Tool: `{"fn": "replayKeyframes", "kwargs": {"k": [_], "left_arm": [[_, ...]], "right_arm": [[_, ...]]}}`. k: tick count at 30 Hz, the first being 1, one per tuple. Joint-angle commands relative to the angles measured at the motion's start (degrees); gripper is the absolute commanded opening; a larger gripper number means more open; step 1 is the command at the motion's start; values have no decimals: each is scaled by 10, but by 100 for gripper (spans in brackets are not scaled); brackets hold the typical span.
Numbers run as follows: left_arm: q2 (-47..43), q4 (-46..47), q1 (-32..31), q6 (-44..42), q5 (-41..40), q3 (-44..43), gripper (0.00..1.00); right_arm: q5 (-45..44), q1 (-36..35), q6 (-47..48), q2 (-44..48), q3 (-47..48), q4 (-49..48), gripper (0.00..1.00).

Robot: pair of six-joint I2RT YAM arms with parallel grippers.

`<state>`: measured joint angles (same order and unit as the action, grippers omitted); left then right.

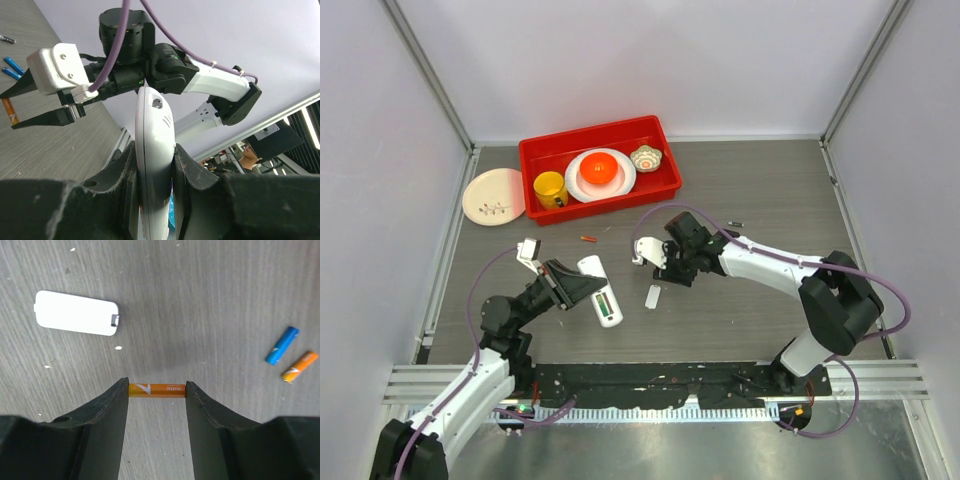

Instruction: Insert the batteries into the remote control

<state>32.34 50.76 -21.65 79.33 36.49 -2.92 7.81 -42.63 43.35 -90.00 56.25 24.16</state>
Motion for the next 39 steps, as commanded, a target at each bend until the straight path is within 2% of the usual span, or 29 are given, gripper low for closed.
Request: {"fn": "replayKeyframes", "kwargs": {"k": [1, 5, 10, 19, 22, 29, 32, 33, 35, 36, 37, 39], "left_arm": [[-6, 37, -2, 7, -6, 12, 0], [-1, 37, -1, 5, -6, 11, 0], [4, 36, -1, 3, -5, 12, 0], [4, 36, -2, 1, -5, 12, 0], [3, 32, -1, -1, -5, 12, 0], [4, 29, -2, -2, -5, 9, 0], [6, 27, -3, -4, -6, 9, 0], [8, 25, -2, -5, -6, 8, 0], [10, 22, -2, -5, -8, 9, 0], [11, 21, -2, -7, -9, 9, 0], [11, 20, -2, -6, -10, 8, 0], [11, 19, -2, -7, -11, 6, 0]], "right_arm": [[74, 12, 0, -14, -20, -13, 6], [84, 19, -8, -26, -34, -24, 7], [94, 21, -17, -36, -31, -25, 15], [67, 23, -50, -34, -32, -50, 43], [54, 23, -60, -27, -21, -54, 90], [21, 22, -95, 22, 2, -75, 91], [-50, 22, -173, 65, 16, -168, 91], [-127, 22, -258, 72, 25, -181, 91], [-188, 28, -364, 76, 53, -198, 91], [-197, 53, -422, 70, 62, -194, 92], [-173, 70, -567, 62, 75, -175, 98], [-66, 135, -668, 13, 115, -119, 96]]}}
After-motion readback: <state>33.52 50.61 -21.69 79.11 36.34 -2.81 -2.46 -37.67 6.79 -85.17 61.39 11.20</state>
